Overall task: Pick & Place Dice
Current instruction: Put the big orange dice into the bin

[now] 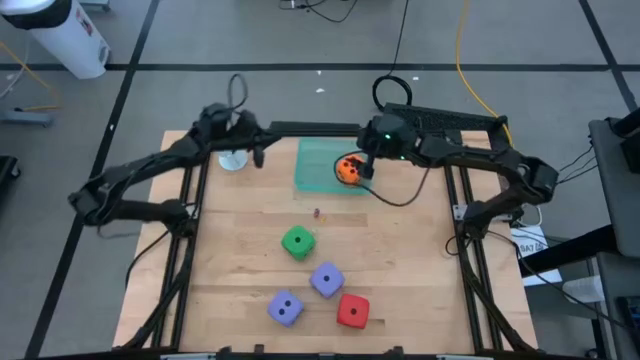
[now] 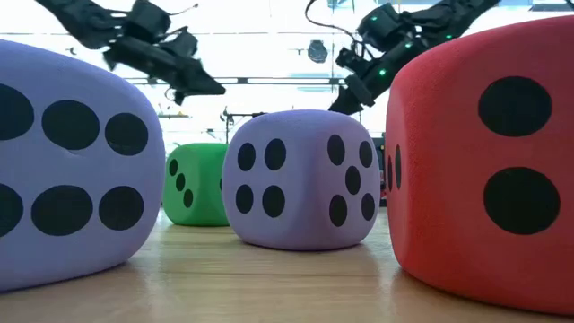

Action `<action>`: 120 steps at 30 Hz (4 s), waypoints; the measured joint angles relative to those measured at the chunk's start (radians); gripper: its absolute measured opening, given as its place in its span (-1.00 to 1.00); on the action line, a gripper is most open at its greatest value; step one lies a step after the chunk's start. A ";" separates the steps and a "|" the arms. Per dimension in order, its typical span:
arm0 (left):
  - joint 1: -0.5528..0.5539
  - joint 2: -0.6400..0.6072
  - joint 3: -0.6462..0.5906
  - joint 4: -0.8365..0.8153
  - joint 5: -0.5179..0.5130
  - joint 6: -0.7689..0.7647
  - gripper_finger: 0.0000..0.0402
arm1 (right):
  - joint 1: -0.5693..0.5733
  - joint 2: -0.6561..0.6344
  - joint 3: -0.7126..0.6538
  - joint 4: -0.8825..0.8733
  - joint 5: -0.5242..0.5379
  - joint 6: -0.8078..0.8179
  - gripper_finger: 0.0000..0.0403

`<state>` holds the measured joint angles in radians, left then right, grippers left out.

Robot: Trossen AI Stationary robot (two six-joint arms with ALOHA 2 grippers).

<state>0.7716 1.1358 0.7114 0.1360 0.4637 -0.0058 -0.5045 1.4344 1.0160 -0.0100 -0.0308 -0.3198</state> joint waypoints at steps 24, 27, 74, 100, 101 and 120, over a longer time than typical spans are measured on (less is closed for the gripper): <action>-0.013 -0.172 -0.237 0.216 0.145 0.117 -0.98 | 0.023 -0.051 -0.118 0.044 0.004 0.170 0.96; -0.014 -0.172 -0.237 0.219 0.140 0.112 -0.98 | 0.024 -0.050 -0.127 0.051 0.007 0.185 0.96; 0.047 -0.172 -0.236 0.209 0.182 0.123 -0.97 | 0.186 -0.058 -0.138 -0.153 0.235 0.254 -0.99; 0.046 -0.172 -0.236 0.214 0.181 0.101 -0.97 | 0.234 -0.058 -0.249 -0.070 0.237 0.304 -1.00; 0.044 -0.172 -0.236 0.214 0.182 0.101 -0.97 | 0.228 -0.058 -0.249 -0.056 0.233 0.296 -1.00; -0.032 -0.171 -0.236 0.233 0.121 0.100 -0.97 | 0.068 0.099 -0.237 0.174 0.141 0.239 -1.00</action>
<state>0.7392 0.9646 0.4755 0.3690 0.5843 0.0940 -0.4363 1.5334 0.7792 0.1641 0.1098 -0.0812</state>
